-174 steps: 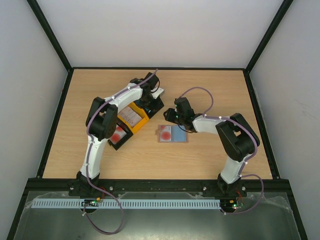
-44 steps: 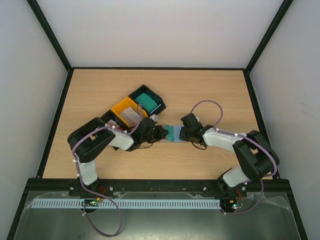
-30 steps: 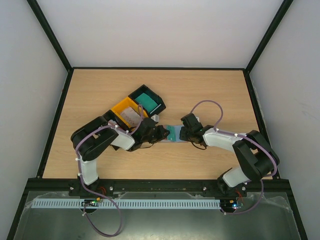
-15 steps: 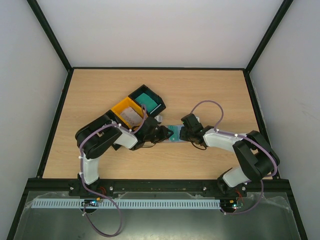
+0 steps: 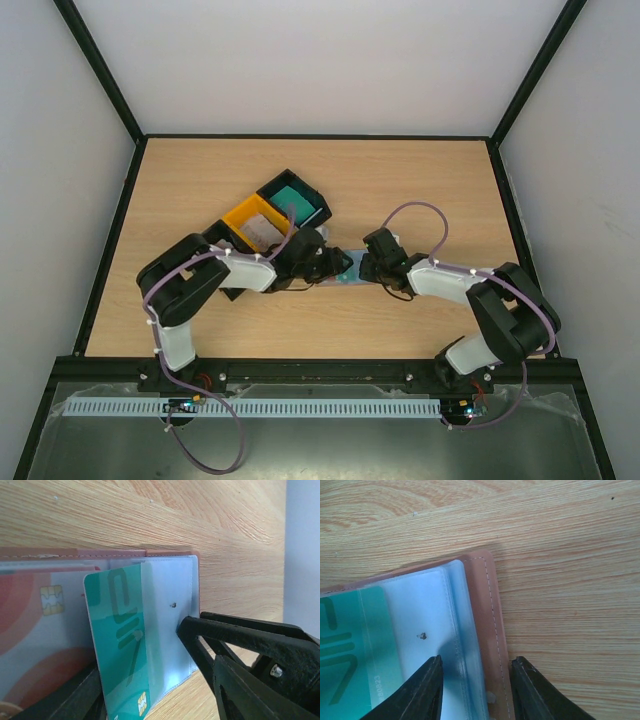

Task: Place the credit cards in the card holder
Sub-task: Insert the credit card into the card holder.

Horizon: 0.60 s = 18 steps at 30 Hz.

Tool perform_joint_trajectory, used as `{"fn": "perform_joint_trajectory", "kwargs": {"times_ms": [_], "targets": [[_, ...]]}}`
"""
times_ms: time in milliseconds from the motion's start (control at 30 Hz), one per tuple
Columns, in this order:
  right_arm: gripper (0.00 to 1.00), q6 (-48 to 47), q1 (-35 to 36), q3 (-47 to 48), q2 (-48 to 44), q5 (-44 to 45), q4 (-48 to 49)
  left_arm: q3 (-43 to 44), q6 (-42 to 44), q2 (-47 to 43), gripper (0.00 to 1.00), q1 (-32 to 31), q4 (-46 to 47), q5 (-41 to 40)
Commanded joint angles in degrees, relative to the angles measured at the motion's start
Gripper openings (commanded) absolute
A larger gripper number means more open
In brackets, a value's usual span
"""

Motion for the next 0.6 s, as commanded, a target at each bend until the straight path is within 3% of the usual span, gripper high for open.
{"fn": "perform_joint_trajectory", "kwargs": {"times_ms": [0, 267, 567], "targets": [[0.36, 1.2, 0.5, -1.8, 0.2, -1.7, -2.2, 3.3, 1.6, -2.1, 0.59, -0.9, -12.6, -3.6], [0.36, 1.6, 0.5, -1.6, -0.1, -1.6, -1.9, 7.2, 4.9, -3.2, 0.71, -2.1, -23.8, -10.0], [0.36, 2.1, 0.5, -2.0, -0.1, -2.2, -1.1, 11.0, 8.4, -0.2, 0.61, -4.3, -28.5, -13.1]]}}
